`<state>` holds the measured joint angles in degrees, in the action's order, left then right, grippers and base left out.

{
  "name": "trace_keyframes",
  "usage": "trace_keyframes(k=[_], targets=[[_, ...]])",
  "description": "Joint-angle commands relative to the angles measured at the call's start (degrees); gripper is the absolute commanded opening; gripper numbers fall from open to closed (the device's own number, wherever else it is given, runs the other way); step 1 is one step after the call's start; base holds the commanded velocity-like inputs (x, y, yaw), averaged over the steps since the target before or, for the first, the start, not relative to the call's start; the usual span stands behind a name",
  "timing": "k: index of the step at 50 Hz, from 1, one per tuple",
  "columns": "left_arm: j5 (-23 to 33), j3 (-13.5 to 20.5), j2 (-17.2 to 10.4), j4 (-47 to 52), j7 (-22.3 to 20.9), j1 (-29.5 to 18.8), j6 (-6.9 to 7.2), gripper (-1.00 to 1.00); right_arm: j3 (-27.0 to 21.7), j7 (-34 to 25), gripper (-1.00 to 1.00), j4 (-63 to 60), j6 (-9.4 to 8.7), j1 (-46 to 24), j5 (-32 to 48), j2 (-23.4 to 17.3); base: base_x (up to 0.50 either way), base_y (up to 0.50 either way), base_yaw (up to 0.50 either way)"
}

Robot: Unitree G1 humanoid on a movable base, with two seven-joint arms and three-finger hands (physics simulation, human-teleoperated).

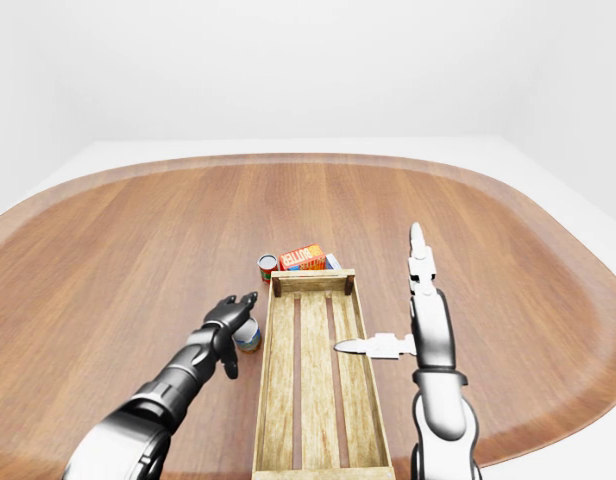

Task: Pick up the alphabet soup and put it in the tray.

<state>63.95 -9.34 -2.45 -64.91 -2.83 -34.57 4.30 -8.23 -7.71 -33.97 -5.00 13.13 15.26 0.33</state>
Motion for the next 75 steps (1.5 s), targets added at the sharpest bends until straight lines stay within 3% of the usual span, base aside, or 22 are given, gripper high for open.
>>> trace_keyframes(k=[1, 5, 6, 15, 67, 68, 69, 71, 73, 74, 75], targets=[[0.7, 0.2, 0.0, -3.8, 1.4, -1.0, -0.44, 1.00, -0.1, -0.2, 1.00, -0.1, 0.00, 0.2, 0.0, 0.0, 0.00, 0.00, 0.00], [0.7, 0.2, 0.0, -4.4, 1.5, -1.1, -0.69, 1.00, -0.1, -0.2, 1.00, -0.2, 0.00, 0.2, 0.0, 0.0, 0.00, 0.00, 0.00], [0.8, 0.0, 0.0, -4.2, 1.3, -1.0, -1.45, 1.00, -0.2, -0.2, 1.00, -0.2, 0.00, 0.2, 0.0, 0.0, 0.00, 0.00, 0.00], [1.1, 0.0, 0.3, -4.5, 1.2, -1.4, -1.08, 1.00, -0.3, -0.3, 1.00, -0.2, 0.00, 0.2, -0.1, 0.0, 0.00, 0.00, 0.00], [-0.1, 0.1, 1.1, -6.1, 2.9, -2.3, -2.37, 1.00, -0.6, -0.5, 1.00, -0.2, 0.00, 0.3, -0.3, 0.1, 0.00, 0.00, 0.00], [-0.1, 0.2, 1.1, -6.1, 3.0, -2.3, -2.37, 0.85, -0.6, -0.5, 1.00, -0.2, 0.00, 0.3, -0.2, 0.1, 0.00, 0.00, 0.00], [-0.1, 0.2, 1.1, -6.1, 3.0, -2.4, -2.37, 0.85, -0.6, -0.5, 1.00, -0.1, 0.00, 0.3, -0.2, 0.1, 0.00, 0.00, 0.00], [-0.2, 0.2, 1.1, -6.0, 3.1, -2.2, -2.59, 0.45, -0.5, -0.5, 1.00, -0.2, 0.00, 0.3, -0.2, 0.1, 0.00, 0.00, 0.00], [-0.2, 0.2, 1.2, -6.0, 2.9, -2.2, -2.56, 0.31, -0.6, -0.5, 1.00, -0.2, 0.00, 0.4, -0.2, 0.1, 0.00, 0.00, 0.00], [-0.2, 0.1, 1.2, -6.0, 3.1, -2.2, -2.64, 0.11, -0.6, -0.5, 1.00, -0.2, 0.00, 0.4, -0.2, 0.1, 0.00, 0.00, 0.00], [-0.3, 0.2, 1.2, -6.0, 3.0, -2.2, -2.74, 0.10, -0.6, -0.5, 1.00, -0.2, 0.00, 0.3, -0.2, 0.1, 0.00, 0.00, 0.00]])
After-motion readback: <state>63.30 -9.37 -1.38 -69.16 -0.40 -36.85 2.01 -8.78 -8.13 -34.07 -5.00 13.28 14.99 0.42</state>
